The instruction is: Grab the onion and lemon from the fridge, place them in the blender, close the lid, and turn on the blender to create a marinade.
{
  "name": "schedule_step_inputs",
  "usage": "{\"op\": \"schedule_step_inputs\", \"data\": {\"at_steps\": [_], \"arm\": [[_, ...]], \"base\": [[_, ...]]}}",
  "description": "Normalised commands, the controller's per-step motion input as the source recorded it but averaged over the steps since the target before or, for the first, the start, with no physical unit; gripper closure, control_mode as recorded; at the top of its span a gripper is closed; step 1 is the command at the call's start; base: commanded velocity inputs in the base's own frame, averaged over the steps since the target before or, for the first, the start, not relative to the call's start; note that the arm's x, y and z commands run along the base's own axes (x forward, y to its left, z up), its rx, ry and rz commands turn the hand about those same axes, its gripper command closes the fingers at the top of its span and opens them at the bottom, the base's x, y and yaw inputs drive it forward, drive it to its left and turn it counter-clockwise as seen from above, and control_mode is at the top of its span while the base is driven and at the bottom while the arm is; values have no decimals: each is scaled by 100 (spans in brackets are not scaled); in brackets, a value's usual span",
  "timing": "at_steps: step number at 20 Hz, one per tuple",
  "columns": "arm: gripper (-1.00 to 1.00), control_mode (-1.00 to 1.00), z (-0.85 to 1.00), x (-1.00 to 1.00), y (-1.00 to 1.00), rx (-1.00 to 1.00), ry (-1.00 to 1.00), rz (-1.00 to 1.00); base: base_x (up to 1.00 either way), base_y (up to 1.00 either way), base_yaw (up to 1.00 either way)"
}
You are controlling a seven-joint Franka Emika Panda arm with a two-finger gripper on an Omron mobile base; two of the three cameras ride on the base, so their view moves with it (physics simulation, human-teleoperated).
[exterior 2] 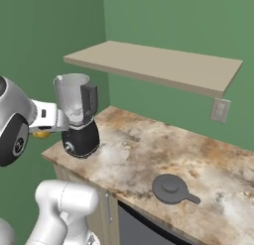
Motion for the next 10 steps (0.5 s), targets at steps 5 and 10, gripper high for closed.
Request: {"op": "schedule_step_inputs", "data": {"at_steps": [5, 10], "arm": [[100, -100, 58, 27, 0, 0, 0, 0], [100, -100, 74, 21, 0, 0, 0, 0]], "base": [[0, 0, 0], [0, 0, 0]]}}
